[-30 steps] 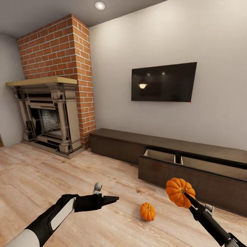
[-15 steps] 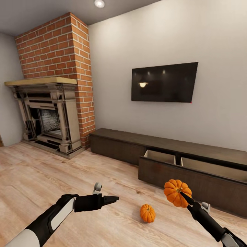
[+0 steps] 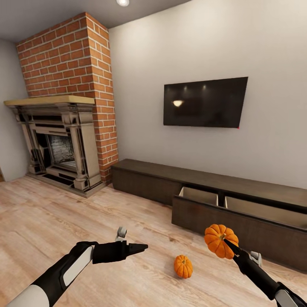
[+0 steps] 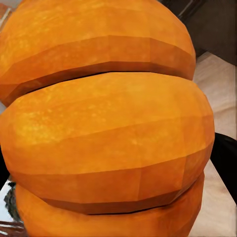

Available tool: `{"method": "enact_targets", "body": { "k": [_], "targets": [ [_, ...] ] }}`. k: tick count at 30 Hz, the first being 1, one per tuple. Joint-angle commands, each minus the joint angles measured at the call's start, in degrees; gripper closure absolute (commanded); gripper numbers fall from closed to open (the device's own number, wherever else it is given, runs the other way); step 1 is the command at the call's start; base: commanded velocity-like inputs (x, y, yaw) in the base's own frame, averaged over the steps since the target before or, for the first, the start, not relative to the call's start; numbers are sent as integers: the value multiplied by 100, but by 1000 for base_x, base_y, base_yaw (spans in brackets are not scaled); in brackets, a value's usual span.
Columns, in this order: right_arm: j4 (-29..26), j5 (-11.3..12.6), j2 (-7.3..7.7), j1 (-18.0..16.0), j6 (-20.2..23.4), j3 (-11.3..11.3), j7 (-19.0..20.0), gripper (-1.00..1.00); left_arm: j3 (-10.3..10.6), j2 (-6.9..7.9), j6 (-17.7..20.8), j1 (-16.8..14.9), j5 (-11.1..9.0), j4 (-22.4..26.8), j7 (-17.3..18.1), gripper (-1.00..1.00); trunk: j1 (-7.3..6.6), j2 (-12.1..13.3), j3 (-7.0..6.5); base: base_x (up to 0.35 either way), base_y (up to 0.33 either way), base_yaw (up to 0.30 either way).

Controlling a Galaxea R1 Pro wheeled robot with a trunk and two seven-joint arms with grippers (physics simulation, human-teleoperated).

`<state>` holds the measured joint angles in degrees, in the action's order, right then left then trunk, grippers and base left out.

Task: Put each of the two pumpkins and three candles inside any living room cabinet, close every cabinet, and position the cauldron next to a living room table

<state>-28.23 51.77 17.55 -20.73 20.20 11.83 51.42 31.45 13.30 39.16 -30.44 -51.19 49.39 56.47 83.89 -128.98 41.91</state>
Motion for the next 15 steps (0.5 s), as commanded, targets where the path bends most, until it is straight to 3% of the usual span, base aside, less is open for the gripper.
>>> {"method": "enact_targets", "body": {
  "k": [1,4,12,15],
  "targets": [
    [2,42,-1,-3,50,6,-26,100,19,6,39,-6,-49,-1,-7,-100,-24,38,-4,0,0,0],
    [-8,43,2,-5,46,4,-351,100,19,6,39,-6,-49,-1,-12,-100,-90,159,-35,0,0,0],
    [-15,37,9,-4,29,-116,-570,100,19,6,34,-6,-49,0,-32,-100,-265,480,-113,0,0,0],
    [-26,41,20,-2,3,-165,-848,100,19,5,32,-6,-47,-3,-41,-100,-331,600,-142,0,0,0]
  ]
}}
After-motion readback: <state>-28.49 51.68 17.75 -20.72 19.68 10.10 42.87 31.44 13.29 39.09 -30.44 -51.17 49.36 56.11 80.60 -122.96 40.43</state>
